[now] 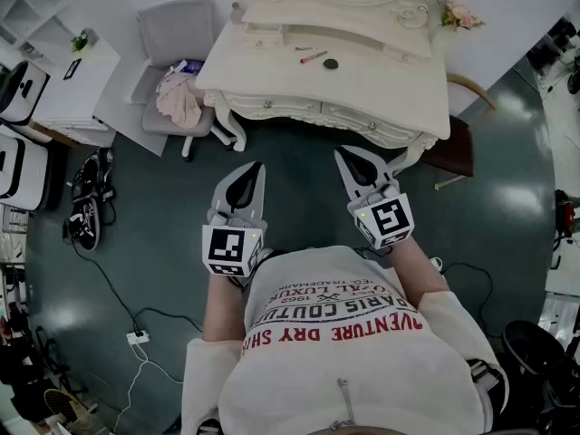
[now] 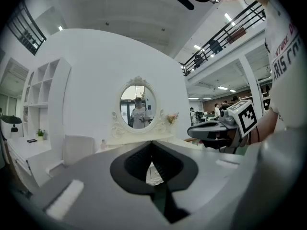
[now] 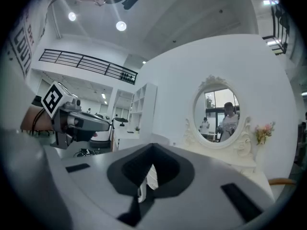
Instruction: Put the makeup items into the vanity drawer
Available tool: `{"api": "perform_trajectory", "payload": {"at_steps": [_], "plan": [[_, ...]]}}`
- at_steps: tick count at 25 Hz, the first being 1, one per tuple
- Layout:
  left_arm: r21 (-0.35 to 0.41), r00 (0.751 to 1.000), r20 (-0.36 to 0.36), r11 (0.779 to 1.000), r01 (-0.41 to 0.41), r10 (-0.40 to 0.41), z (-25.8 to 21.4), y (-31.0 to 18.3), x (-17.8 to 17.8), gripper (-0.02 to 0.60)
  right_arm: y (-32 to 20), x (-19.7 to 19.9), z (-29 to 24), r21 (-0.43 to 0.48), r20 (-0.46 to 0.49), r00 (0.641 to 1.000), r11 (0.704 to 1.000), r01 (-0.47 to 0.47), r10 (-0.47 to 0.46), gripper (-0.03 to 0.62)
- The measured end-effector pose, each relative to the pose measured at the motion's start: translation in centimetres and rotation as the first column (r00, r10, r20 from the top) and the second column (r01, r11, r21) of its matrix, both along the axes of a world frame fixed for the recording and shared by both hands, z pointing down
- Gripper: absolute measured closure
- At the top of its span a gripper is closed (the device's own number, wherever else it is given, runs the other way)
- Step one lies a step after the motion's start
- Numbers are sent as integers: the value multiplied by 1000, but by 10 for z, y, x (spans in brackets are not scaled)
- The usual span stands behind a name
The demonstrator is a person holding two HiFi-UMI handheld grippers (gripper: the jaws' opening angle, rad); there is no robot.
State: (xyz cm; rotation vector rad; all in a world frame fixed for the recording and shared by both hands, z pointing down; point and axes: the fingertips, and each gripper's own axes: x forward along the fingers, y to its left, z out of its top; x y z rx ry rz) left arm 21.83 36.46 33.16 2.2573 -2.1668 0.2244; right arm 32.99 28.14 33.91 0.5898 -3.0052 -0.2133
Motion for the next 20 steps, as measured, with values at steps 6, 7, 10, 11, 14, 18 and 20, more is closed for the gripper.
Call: {"api": "perform_trajectory", "payload": {"at_steps": [6,7,10,11,14,18,20], "plan": [[3,1000,1,1000,-6,6,-1,-6,4,571,-4,2,5,-9,-5,1000,1000,8,-8,586],[4,1000,0,1000,-7,7,-1,-7,4,571,-5,2,5,-10,-6,1000,1000,8,-8,586],[3,1000,-3,1000,-6,6,-1,-10,3,571,-7,1,5,-14,-5,1000,1000,12,-12,586],[2,1000,-3,1000,-6,6,-1,-11,3,571,-9,1,5,-17,-5,1000,1000,12,-13,586],[-1,1000,-6,1000,-6,6,0,-15,3,571,-12,3,6,-20,-4,1000,1000,10,-10,586],[-10,1000,-10,1000,-10,9,3,-20,5,571,-15,5,10,-32,4,1000,999,18,-18,586],[-15,1000,-11,1000,-10,10,5,-24,5,571,-19,5,13,-46,3,1000,999,18,-18,585]]}}
